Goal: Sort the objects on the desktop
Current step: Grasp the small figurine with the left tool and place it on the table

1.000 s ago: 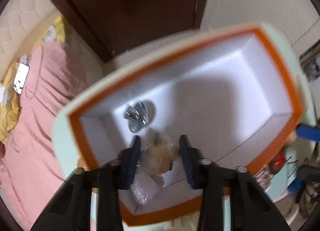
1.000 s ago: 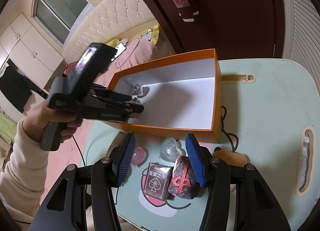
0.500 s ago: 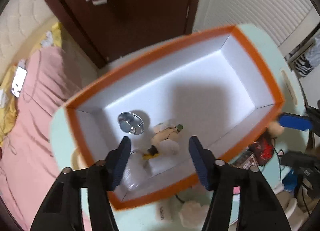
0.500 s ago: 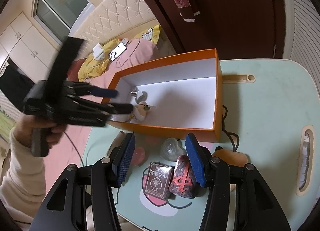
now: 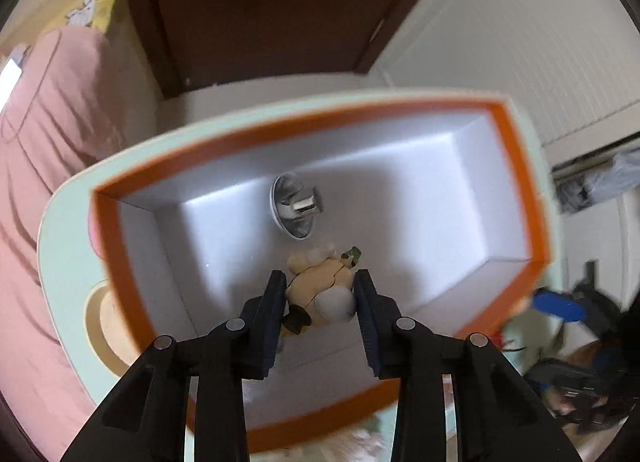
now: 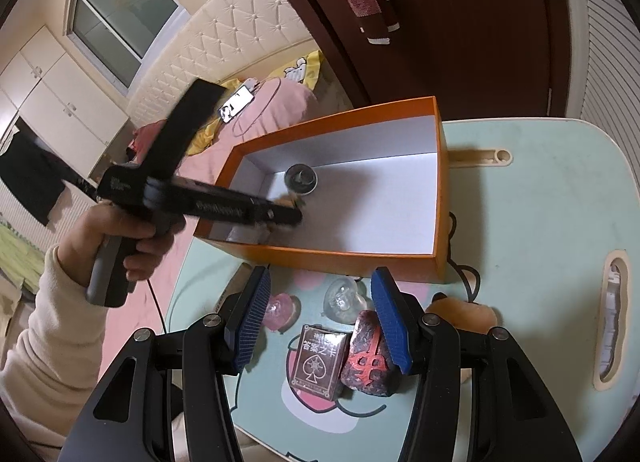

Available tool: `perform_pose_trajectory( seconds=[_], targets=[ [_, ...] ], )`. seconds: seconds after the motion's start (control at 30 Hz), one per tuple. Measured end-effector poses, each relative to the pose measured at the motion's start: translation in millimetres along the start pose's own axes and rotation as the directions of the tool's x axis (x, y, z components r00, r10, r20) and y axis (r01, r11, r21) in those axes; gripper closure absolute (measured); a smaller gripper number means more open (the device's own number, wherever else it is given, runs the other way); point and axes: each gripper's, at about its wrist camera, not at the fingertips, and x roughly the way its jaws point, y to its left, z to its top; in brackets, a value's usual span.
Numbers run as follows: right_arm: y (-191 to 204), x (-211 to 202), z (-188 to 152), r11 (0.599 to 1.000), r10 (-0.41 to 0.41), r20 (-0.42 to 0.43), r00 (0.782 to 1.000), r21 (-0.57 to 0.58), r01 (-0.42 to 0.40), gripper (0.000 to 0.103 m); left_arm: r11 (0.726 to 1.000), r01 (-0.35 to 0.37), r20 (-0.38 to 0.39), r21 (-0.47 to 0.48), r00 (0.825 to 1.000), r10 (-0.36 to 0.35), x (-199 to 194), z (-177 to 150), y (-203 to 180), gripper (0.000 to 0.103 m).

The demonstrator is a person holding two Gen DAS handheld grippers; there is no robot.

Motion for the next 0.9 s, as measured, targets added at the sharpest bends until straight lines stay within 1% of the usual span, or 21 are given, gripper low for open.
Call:
perform_pose_trajectory(
  seconds=[0.1,0.17,0.27,0.37,0.47,0.53,0.63,0.7,0.73,0.77,0.8,0.83,0.9],
  targets=[
    [-0.2,-0.8,-0.1,1.000,0.002,0.002,1.000,-0.002,-0.002,0.049,0.998,0.028,0.071,0.052,0.997,-0.032,-33.5,-11.2,-17.4,0.070],
    [-1.0,-1.5,-0.1,1.000,0.001,0.005,1.000,0.000,-0.001,0.049,0.994,0.055,0.093,0.098,0.994,-0.064,-51.5,-27.2,-34.7,0.070],
    [-4.7,-4.0,0.8,1.000,-0.007,0.016,1.000,0.012,0.007,0.049,0.985,0.074,0.090,0.153,0.992,-0.089,-58.7,-50.9,-52.3,0.070],
    [-6.7,-7.1,1.8,1.000,-0.011,0.024,1.000,0.019,0.011,0.049,0.979,0.129,0.043,0.159,0.990,-0.137,-43.6,-79.0,-59.5,0.070],
    [-7.2,-9.8,2.1,1.000,-0.012,0.030,0.999,0.022,0.012,0.049,0.978,0.148,-0.008,0.148,0.989,-0.148,-16.6,-101.5,-61.4,0.070],
    [-6.8,-10.6,2.0,1.000,-0.013,0.030,0.999,0.022,0.012,0.049,0.978,0.162,-0.043,0.134,0.987,-0.157,2.5,-108.7,-60.3,0.070],
    [-5.6,-10.6,1.8,1.000,-0.013,0.028,1.000,0.017,0.012,0.049,0.981,0.155,-0.071,0.113,0.987,-0.148,26.6,-117.2,-59.1,0.070],
    [-3.7,-9.9,1.8,1.000,-0.013,0.026,1.000,0.011,0.013,0.049,0.985,0.139,-0.055,0.099,0.989,-0.134,32.8,-118.4,-57.2,0.070],
    [-2.9,-8.9,2.1,1.000,-0.012,0.023,1.000,0.009,0.012,0.049,0.986,0.139,-0.028,0.088,0.990,-0.137,31.5,-118.1,-56.4,0.066],
    [-2.0,-7.7,2.5,1.000,-0.011,0.019,1.000,0.006,0.011,0.049,0.988,0.132,0.002,0.080,0.991,-0.132,28.0,-118.0,-55.0,0.053],
    [-0.5,-5.8,3.3,1.000,-0.005,0.011,1.000,0.004,0.005,0.049,0.990,0.123,0.037,0.076,0.991,-0.126,23.6,-118.4,-54.1,0.044],
    [1.1,-3.6,4.3,1.000,0.002,0.001,1.000,0.003,-0.002,0.049,0.991,0.111,0.080,0.079,0.990,-0.118,17.4,-119.6,-54.0,0.033],
    [5.9,3.1,10.0,0.999,0.032,-0.034,0.999,-0.001,-0.032,0.049,0.992,0.094,0.162,0.083,0.981,-0.106,5.0,-122.3,-53.5,0.031]
  ],
)
